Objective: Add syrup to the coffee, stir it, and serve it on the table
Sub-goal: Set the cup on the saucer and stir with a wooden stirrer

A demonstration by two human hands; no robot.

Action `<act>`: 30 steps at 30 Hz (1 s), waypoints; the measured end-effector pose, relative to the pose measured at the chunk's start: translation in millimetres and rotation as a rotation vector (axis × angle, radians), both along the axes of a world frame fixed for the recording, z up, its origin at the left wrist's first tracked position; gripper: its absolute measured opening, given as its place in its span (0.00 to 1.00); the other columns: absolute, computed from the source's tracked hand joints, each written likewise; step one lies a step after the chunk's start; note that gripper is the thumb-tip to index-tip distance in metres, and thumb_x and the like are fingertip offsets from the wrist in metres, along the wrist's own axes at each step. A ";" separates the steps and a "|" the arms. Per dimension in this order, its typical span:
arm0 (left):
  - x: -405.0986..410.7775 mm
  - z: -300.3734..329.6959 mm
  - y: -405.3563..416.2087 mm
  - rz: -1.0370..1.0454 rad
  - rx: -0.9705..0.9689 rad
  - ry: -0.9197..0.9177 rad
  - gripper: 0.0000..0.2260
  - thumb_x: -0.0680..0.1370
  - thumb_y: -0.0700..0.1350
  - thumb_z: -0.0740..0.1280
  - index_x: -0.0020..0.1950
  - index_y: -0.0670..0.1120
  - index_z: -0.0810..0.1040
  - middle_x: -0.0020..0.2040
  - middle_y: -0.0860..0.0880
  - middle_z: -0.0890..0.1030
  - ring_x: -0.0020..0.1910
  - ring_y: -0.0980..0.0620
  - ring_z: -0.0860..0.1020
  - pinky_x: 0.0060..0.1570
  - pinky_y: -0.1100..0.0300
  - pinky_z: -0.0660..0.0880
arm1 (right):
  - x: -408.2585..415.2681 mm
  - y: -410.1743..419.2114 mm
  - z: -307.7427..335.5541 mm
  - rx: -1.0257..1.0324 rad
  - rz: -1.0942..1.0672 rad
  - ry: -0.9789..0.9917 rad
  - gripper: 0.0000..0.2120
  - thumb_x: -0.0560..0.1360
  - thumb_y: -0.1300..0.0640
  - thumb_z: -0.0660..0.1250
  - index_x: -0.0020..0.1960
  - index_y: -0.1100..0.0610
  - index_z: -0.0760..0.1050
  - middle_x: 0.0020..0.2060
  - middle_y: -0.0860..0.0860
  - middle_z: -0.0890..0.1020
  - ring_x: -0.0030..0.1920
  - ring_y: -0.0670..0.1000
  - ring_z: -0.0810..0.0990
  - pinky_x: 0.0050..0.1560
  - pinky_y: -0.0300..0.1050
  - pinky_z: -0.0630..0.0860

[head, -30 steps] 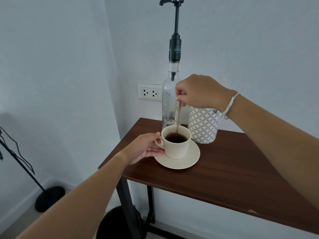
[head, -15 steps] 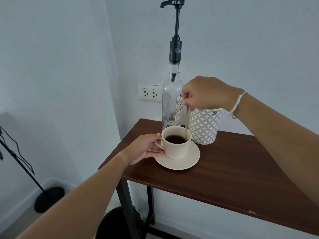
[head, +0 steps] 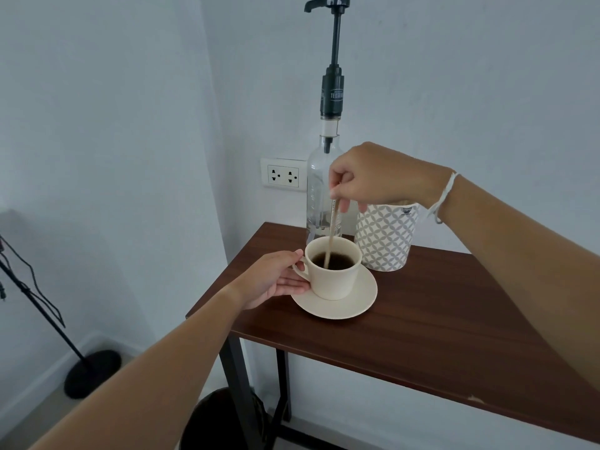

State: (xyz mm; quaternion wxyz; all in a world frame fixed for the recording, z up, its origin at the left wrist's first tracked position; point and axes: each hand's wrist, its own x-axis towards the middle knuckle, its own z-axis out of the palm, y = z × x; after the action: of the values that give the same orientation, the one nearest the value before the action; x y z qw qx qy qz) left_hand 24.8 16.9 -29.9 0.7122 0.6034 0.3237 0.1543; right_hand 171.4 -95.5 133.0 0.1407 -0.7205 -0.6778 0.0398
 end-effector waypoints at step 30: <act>-1.7 -2.5 3.8 -0.032 0.004 -0.011 0.12 0.80 0.50 0.60 0.46 0.41 0.75 0.53 0.35 0.82 0.53 0.43 0.83 0.54 0.53 0.80 | 2.3 4.6 -6.6 0.074 -0.114 -0.234 0.08 0.75 0.59 0.61 0.45 0.58 0.79 0.39 0.47 0.85 0.41 0.47 0.80 0.36 0.39 0.68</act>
State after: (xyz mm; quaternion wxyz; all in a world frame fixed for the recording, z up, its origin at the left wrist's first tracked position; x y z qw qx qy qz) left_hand 23.1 20.8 -32.4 0.7150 0.6091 0.3099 0.1470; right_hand 173.7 -90.9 126.4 0.0893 -0.7520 -0.6484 -0.0777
